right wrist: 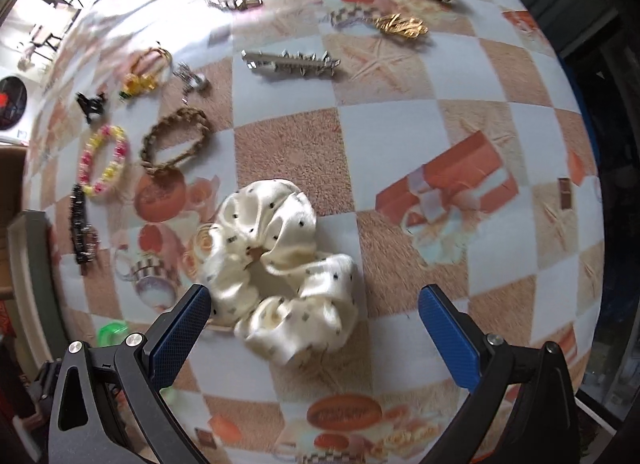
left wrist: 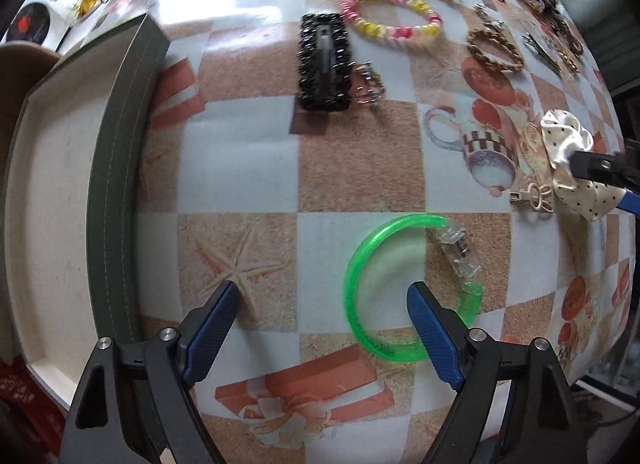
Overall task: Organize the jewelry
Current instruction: 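Grasp the green bangle with the left tool while the right tool grasps the cream scrunchie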
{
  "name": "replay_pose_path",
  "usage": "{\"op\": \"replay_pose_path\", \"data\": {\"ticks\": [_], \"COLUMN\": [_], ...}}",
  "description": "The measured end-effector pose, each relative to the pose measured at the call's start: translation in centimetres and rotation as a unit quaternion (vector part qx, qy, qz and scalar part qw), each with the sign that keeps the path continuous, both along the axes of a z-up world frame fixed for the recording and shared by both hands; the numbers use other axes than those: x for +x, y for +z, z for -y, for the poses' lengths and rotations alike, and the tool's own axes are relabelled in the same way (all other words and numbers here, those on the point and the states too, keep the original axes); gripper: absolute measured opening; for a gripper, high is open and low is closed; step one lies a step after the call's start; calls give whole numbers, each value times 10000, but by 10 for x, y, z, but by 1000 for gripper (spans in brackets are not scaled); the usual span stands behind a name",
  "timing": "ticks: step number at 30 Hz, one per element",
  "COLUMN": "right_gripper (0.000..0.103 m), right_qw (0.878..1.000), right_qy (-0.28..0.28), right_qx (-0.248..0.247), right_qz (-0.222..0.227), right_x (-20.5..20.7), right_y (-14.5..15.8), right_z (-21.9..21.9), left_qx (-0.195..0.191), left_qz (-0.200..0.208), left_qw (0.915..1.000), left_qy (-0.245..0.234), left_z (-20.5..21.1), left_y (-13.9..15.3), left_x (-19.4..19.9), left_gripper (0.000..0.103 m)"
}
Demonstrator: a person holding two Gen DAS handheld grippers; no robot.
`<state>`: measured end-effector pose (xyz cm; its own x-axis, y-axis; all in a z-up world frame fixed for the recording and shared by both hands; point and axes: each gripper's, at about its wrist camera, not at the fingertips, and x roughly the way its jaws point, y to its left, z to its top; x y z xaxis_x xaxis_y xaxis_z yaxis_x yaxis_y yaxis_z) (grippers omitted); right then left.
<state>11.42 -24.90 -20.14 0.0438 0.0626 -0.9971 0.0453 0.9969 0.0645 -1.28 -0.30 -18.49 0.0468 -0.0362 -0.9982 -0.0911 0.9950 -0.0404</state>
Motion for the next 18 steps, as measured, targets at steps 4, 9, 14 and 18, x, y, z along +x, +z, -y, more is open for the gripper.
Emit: {"op": "replay_pose_path", "data": {"ticks": [4,9,14,18], "right_gripper": [99,67,26,18], "right_qw": [10000,9997,9990,9983], "right_qy": [-9,154,310,385], "right_qx": [-33,97,191,293], "right_qz": [55,162,277,319], "right_x": [0,0,-2,-4], "right_y": [-4,-1,7,19], "right_z": [0,-7,-17,-17], "left_qx": [93,51,-213,-346], "left_qz": [145,177,134,166], "left_qw": [9996,9991,9991,9990], "left_qy": [-203,-394,-327,-226], "left_z": [5,13,9,4], "left_y": [11,25,44,70], "left_x": [-10,-18,-22,-11], "left_gripper": [58,11,10,10]}}
